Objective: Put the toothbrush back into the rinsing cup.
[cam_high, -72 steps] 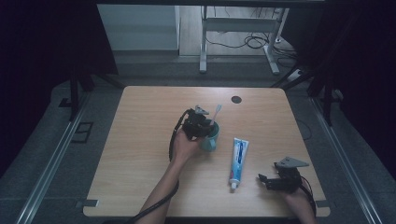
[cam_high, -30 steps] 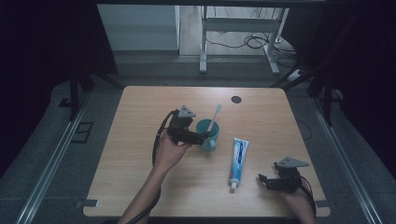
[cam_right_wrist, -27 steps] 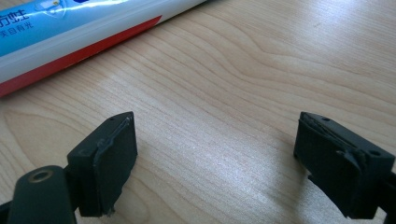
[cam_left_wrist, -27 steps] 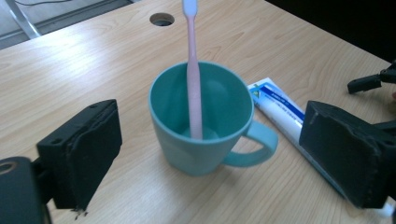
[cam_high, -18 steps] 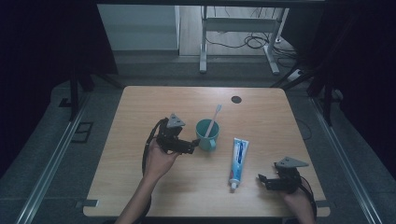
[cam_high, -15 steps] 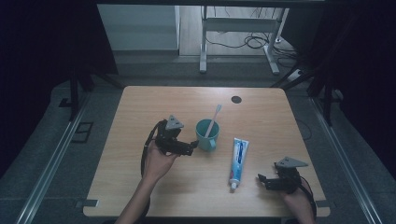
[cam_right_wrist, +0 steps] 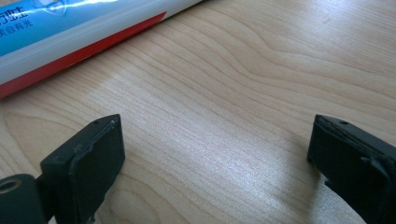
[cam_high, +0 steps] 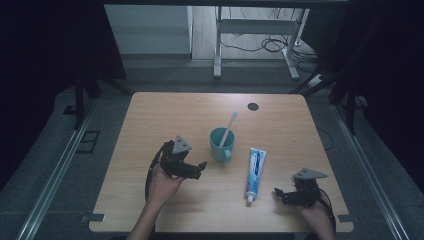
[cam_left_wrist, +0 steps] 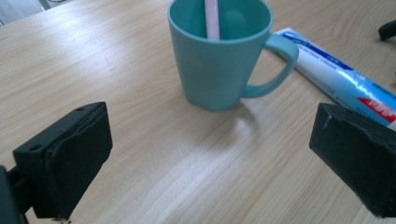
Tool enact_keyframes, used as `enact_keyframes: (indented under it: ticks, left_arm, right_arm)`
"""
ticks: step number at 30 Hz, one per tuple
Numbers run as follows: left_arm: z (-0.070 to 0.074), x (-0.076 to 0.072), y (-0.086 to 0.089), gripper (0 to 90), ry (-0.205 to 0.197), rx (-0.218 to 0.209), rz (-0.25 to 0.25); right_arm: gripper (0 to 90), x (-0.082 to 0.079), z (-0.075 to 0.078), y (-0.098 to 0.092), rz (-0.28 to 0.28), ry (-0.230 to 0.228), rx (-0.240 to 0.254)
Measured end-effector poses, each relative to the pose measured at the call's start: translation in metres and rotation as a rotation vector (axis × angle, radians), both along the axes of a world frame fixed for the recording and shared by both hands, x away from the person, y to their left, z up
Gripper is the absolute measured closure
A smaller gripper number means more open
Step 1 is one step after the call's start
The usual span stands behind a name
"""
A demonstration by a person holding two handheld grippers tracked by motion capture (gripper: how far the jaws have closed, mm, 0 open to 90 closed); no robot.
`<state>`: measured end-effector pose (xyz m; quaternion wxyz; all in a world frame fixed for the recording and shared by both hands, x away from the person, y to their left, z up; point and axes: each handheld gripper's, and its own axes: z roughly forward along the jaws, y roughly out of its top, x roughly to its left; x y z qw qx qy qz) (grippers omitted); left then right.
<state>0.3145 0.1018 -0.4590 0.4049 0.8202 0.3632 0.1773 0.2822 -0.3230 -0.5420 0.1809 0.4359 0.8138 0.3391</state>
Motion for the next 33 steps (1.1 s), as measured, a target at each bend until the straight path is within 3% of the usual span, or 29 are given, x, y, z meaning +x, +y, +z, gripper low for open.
enact_keyframes:
  ticks: [9,15,21,25,33]
  left_arm:
    - [-0.017,-0.013,0.007,0.0,0.007,0.011,0.01]
    - [-0.031,-0.021,0.011,0.0,0.017,-0.003,0.018]
    - [-0.049,-0.03,0.013,0.0,0.034,0.021,0.014]
    - [-0.061,-0.034,0.014,0.0,0.046,0.008,0.021]
    - [-0.074,-0.037,0.013,0.0,0.063,0.048,0.02]
  right_arm:
    - [0.0,0.0,-0.001,0.002,0.018,0.014,-0.009]
    - [0.0,0.0,-0.001,0.002,0.019,0.013,-0.01]
    - [0.0,0.001,-0.001,0.001,0.02,0.011,-0.01]
    - [0.0,0.0,-0.001,0.002,0.019,0.013,-0.01]
    - [0.0,0.0,-0.001,0.002,0.02,0.012,-0.009]
